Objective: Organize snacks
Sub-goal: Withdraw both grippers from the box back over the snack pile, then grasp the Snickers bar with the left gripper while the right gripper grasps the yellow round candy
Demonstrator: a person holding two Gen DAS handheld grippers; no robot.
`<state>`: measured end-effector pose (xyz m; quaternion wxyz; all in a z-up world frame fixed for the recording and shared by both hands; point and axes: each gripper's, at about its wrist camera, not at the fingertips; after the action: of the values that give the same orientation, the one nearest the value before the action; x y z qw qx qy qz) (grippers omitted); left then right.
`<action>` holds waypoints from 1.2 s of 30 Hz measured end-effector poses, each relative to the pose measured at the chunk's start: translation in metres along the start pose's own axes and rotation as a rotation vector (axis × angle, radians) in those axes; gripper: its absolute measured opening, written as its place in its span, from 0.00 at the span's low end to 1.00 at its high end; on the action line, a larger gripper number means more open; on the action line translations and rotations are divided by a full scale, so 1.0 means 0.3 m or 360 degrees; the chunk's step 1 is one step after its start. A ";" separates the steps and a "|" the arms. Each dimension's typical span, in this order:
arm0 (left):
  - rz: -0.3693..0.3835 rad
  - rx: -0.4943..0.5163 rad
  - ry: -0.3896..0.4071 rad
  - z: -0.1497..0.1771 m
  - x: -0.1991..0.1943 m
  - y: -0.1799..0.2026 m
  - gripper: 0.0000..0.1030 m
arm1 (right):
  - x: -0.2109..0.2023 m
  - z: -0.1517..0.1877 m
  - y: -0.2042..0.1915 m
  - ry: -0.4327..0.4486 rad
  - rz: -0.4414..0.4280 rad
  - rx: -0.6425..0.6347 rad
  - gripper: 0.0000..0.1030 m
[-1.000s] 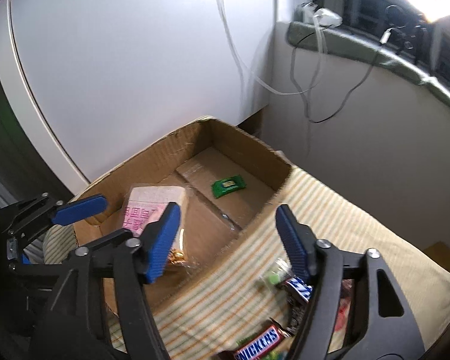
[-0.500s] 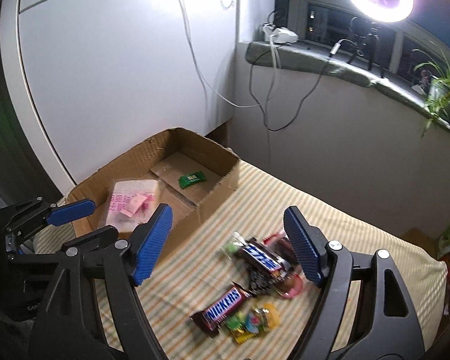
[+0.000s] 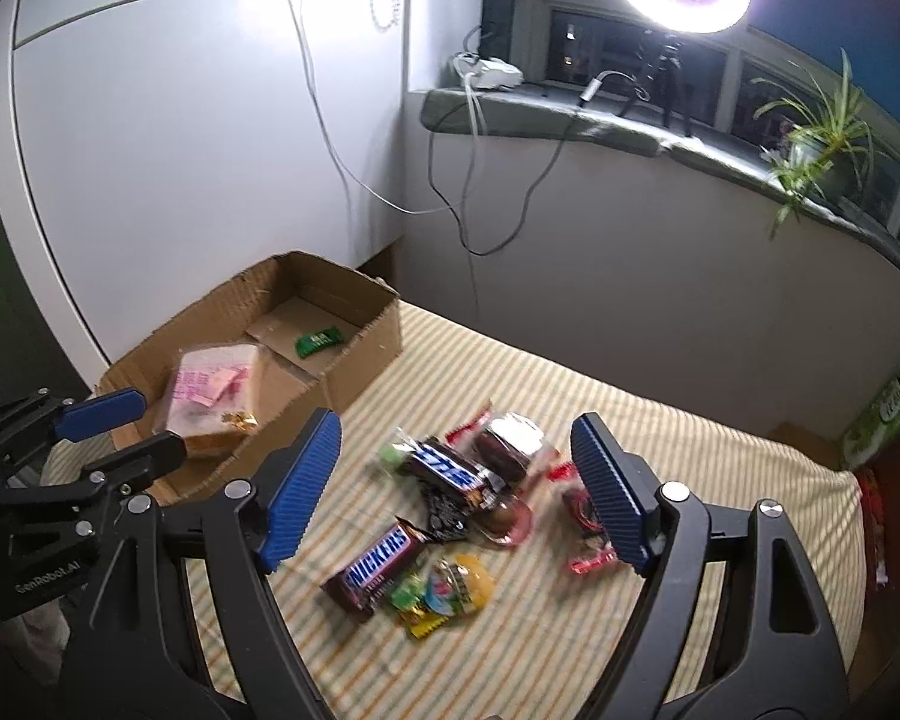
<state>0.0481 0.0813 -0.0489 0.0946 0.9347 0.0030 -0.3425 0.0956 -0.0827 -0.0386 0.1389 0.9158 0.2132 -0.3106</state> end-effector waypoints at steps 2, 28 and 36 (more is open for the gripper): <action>0.0012 0.0008 -0.0009 0.006 0.001 0.018 0.44 | -0.003 0.019 0.015 -0.0015 0.0012 0.0026 0.80; 0.0222 0.0113 -0.0290 0.126 0.190 0.199 0.44 | 0.092 0.275 0.233 -0.0275 -0.0136 0.0101 0.80; 0.0251 0.0091 -0.0336 0.121 0.236 0.208 0.39 | 0.128 0.284 0.195 -0.0308 -0.0248 0.0071 0.80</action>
<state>0.0834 0.0094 -0.1105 0.0943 0.8931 -0.0902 -0.4304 0.1076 -0.1548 -0.1213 0.1138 0.8651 0.2624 -0.4120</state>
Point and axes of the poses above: each gripper's, at about its wrist camera, not at the fingertips, and x roughly the way its jaws point, y to its right, z to its underside, and after that the axes turned 4 degrees about -x, right-handed
